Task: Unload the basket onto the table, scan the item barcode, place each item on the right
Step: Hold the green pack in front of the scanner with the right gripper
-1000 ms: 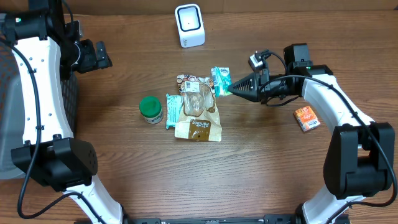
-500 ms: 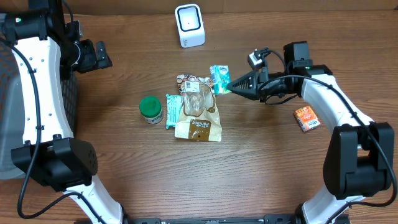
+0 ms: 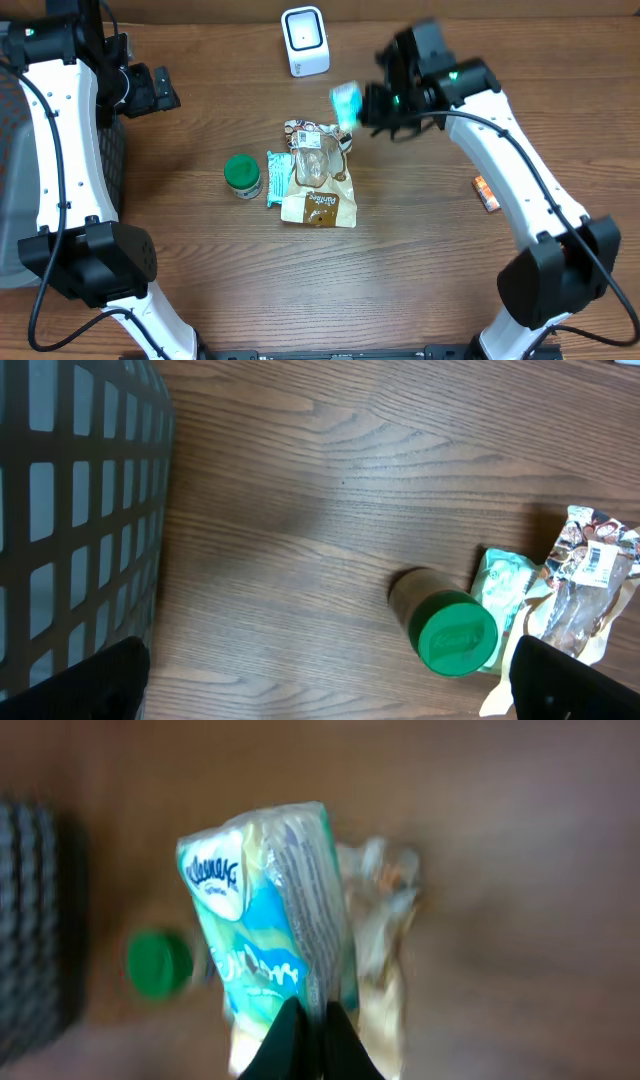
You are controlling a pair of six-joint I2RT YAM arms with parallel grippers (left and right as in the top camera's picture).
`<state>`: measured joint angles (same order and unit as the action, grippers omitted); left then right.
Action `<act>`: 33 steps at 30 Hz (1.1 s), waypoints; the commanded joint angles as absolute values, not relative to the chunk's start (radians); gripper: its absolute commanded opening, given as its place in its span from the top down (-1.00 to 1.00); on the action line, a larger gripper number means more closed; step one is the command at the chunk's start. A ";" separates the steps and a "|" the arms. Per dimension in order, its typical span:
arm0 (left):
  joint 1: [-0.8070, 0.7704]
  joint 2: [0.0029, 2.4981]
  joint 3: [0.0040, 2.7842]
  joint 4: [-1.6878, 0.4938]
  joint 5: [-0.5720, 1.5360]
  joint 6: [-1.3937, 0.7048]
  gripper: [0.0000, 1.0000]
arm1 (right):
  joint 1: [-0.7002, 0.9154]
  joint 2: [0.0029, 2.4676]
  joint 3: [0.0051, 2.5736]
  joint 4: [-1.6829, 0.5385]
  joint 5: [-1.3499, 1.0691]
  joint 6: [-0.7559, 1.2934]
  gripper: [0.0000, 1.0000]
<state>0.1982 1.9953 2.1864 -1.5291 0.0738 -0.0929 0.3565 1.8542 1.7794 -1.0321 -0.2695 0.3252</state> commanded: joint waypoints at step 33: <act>0.202 1.969 2.189 -1.528 0.070 -0.067 -0.99 | 0.539 2.391 1.925 0.056 0.494 -0.508 0.92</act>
